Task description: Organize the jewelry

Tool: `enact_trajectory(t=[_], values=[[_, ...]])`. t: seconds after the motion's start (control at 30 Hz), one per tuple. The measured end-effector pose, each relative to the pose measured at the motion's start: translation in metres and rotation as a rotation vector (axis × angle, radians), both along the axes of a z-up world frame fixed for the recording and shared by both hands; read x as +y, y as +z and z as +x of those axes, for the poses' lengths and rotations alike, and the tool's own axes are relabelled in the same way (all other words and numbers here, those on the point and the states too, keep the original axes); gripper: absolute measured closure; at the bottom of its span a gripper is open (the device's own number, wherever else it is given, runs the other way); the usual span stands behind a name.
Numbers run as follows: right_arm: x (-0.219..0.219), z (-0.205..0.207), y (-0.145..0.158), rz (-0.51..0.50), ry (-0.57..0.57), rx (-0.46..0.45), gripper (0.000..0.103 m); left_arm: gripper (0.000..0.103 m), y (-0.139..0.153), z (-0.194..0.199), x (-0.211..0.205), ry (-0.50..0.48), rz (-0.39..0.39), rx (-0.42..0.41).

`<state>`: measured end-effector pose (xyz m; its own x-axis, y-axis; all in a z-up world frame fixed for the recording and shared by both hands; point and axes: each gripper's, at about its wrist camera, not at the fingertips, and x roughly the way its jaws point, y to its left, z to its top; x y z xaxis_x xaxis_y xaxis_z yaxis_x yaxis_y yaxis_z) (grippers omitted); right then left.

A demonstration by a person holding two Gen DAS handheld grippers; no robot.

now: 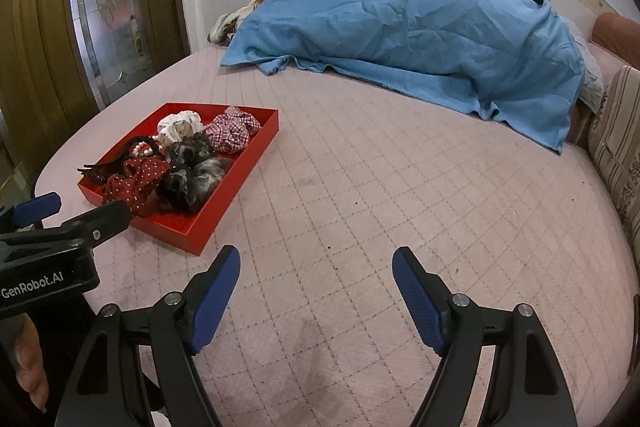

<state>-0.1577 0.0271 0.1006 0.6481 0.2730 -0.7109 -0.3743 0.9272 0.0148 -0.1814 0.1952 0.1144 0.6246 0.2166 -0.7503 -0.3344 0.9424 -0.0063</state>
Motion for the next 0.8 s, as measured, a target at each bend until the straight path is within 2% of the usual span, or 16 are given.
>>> enact_trajectory(t=[0.8], values=[[0.012,-0.002,-0.005,-0.033,0.023,0.008,0.020,0.000,-0.012,0.003,0.008,0.007,-0.031,0.024]])
